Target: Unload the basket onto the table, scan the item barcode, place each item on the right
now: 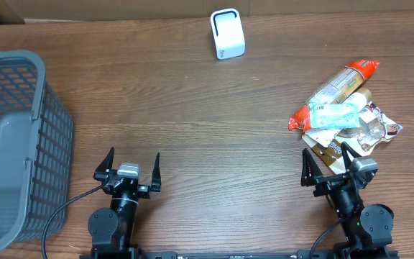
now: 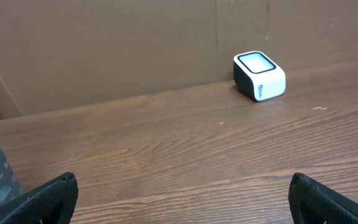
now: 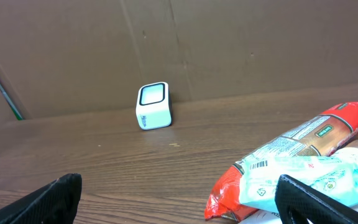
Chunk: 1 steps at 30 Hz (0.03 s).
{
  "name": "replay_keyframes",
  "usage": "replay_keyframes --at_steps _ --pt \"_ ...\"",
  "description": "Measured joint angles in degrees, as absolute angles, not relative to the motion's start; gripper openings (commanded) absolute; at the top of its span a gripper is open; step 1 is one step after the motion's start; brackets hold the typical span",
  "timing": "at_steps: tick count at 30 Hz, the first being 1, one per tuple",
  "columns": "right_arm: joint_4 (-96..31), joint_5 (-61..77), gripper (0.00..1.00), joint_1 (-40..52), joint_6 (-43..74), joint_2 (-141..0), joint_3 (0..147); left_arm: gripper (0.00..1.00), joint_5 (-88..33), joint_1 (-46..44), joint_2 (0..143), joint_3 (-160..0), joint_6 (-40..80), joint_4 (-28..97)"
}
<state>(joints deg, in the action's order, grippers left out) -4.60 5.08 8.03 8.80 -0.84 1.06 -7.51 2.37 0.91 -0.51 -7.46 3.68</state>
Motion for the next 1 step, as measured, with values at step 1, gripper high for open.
replay_keyframes --at_steps 1 --pt "-4.58 5.08 1.00 8.03 8.80 -0.84 1.06 1.00 -7.51 2.35 0.91 -0.51 -7.46 3.68"
